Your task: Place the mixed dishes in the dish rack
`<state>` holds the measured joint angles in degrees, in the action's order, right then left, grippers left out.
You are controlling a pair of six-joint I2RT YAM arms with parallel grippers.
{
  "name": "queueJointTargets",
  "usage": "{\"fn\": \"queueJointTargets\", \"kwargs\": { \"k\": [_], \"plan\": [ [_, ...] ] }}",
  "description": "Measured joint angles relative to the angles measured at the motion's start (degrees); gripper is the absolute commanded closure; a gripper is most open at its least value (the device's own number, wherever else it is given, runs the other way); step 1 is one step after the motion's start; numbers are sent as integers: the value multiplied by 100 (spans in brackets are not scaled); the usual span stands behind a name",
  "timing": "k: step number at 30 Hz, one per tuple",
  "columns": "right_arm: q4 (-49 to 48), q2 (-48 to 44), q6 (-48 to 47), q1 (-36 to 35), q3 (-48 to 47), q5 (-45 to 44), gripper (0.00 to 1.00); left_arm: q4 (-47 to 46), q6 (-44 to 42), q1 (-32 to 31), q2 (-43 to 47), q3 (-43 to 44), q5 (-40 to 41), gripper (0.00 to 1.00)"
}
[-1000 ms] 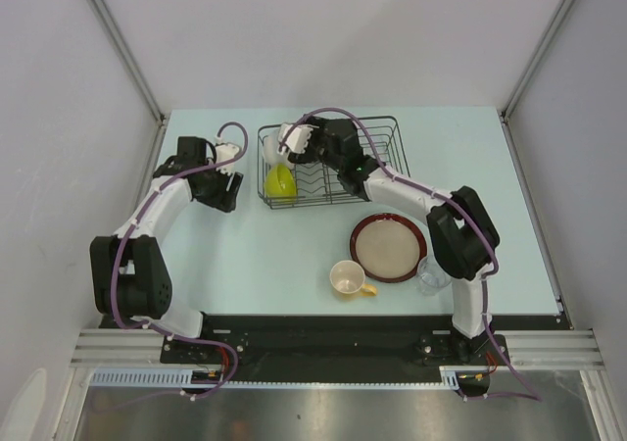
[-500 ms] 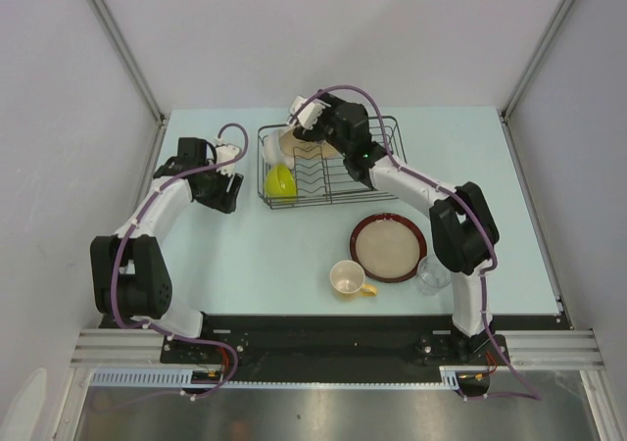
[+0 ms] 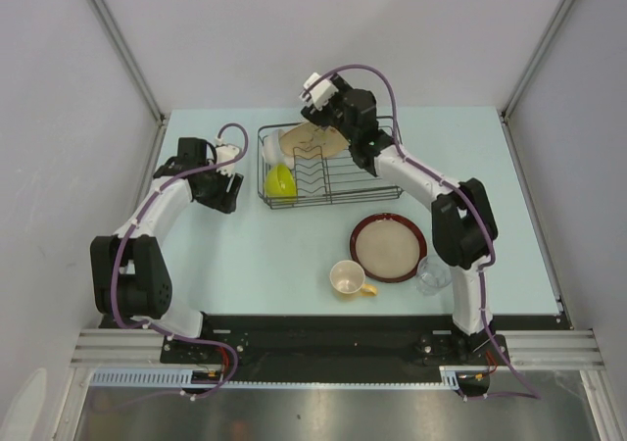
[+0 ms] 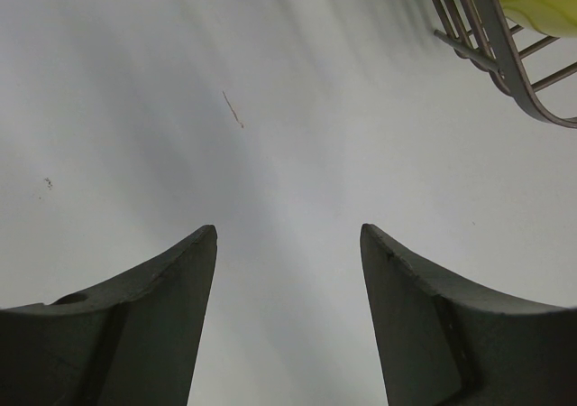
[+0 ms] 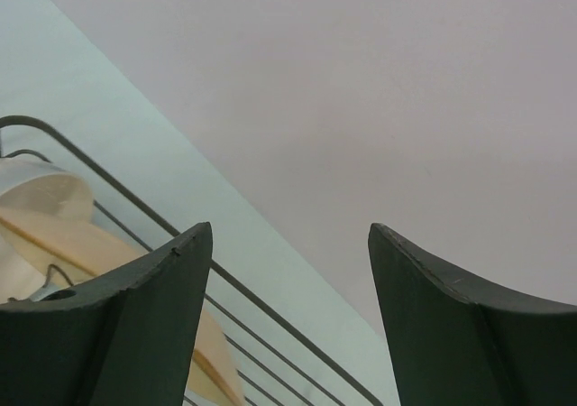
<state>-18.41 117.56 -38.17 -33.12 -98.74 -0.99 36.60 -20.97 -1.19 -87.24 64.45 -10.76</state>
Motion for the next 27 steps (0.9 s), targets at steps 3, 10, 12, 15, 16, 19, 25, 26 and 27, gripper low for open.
{"fn": "queueJointTargets", "kwargs": {
  "k": [3,10,12,15,16,19,25,26,27],
  "plan": [
    [131,0,251,140,-157,-122,26,2,2,0,0,0,-2,30],
    [518,118,710,271,-568,-636,13,52,0,0,4,0,4,30],
    [852,129,938,286,-785,-907,1,63,0,0,15,0,7,30],
    [1349,50,1248,361,-1036,-1182,0,79,-2,0,50,0,4,30],
    [1655,-59,1386,428,-1036,-1235,0,81,-2,0,59,0,4,30],
    [2555,-542,1921,767,-916,-1244,0,87,-4,0,79,11,2,30],
    [3560,-3045,3926,2610,1226,-389,0,337,-111,0,282,201,7,30],
    [3689,-3373,4192,2896,1484,-332,0,400,-144,0,352,256,0,30],
    [3777,-3768,4568,3211,1832,-291,0,546,-190,0,424,374,-13,30]
  ]
}}
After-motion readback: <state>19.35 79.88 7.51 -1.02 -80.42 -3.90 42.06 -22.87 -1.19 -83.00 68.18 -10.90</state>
